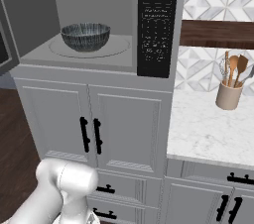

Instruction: Open the microwave, place the bowl with waffle inside the microwave, then close the microwave door and turn it on.

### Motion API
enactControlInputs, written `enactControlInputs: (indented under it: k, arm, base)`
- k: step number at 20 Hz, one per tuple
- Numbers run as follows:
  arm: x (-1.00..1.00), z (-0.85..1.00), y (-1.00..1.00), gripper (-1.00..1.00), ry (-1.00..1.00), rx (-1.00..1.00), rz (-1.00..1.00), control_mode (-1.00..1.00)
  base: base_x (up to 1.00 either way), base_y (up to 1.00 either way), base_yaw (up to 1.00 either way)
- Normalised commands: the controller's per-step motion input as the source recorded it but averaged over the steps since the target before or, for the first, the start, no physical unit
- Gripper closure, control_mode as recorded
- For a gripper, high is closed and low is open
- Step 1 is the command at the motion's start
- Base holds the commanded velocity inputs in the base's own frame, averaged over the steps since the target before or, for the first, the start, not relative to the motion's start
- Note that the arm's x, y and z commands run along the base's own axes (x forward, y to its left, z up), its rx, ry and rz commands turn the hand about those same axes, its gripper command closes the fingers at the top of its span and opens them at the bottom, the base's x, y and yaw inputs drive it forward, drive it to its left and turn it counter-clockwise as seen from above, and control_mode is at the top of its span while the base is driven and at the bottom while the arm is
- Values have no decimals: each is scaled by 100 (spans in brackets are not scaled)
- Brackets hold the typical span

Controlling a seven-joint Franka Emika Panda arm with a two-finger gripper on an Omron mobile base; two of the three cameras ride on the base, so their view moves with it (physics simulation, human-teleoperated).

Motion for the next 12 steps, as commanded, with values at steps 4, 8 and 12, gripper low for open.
enactControlInputs:
  k: [4, 8, 12]
  arm:
    - [-1, 31, 29, 100, -2, -1, -5, -100]
    - [-28, 58, 3, 100, -19, 0, -14, -100]
    - [-50, 66, 0, 100, -32, 0, -14, -100]
  base:
    - [0, 0, 0]
    - [0, 0, 0]
    - [0, 0, 0]
